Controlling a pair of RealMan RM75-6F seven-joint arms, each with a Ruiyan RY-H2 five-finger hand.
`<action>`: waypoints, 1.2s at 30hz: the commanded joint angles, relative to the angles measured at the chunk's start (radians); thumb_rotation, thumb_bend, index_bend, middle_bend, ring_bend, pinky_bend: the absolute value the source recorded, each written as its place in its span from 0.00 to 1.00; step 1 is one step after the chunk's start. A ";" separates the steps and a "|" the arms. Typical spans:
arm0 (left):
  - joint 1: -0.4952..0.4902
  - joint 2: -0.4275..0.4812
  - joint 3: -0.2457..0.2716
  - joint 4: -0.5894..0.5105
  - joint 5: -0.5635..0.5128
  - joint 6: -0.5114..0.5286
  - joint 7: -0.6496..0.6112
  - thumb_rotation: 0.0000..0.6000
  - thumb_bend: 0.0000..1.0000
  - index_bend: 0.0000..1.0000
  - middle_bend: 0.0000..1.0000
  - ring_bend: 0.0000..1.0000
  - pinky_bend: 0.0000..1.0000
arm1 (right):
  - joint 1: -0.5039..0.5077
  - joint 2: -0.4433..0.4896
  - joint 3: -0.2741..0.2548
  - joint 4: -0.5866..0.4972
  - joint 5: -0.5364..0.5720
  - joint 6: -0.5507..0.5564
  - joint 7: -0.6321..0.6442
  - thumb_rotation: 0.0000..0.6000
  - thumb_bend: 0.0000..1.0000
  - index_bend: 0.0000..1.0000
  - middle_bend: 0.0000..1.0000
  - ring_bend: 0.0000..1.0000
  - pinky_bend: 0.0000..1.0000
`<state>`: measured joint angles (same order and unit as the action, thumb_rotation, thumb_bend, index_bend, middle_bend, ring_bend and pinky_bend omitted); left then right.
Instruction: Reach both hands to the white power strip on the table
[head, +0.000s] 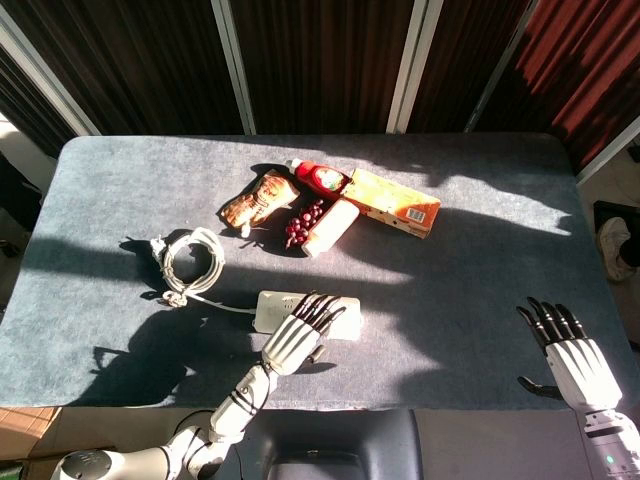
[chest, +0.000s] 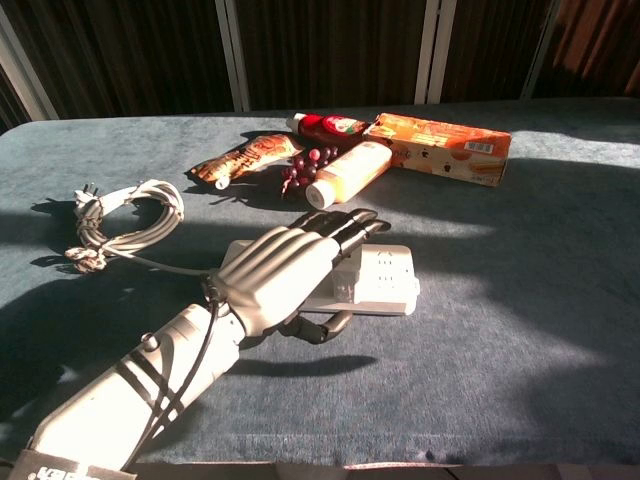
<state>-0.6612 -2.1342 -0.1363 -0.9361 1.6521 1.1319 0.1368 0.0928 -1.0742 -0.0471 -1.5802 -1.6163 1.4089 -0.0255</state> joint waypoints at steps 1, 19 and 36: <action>-0.017 -0.023 0.001 0.026 -0.006 -0.007 0.006 1.00 0.38 0.00 0.00 0.00 0.07 | -0.001 0.003 0.001 -0.001 0.002 0.000 0.002 1.00 0.18 0.00 0.00 0.00 0.00; -0.072 -0.091 -0.005 0.165 -0.049 0.003 -0.008 1.00 0.41 0.00 0.05 0.09 0.19 | -0.010 0.021 0.002 -0.002 -0.004 0.022 0.032 1.00 0.18 0.00 0.00 0.00 0.00; -0.077 -0.074 0.001 0.116 -0.090 -0.007 -0.026 1.00 0.54 0.21 0.33 0.34 0.44 | 0.009 0.003 -0.004 0.003 -0.027 -0.008 0.000 1.00 0.18 0.00 0.00 0.00 0.00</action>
<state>-0.7380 -2.2083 -0.1355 -0.8191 1.5629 1.1251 0.1115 0.0960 -1.0657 -0.0492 -1.5818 -1.6308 1.4033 -0.0236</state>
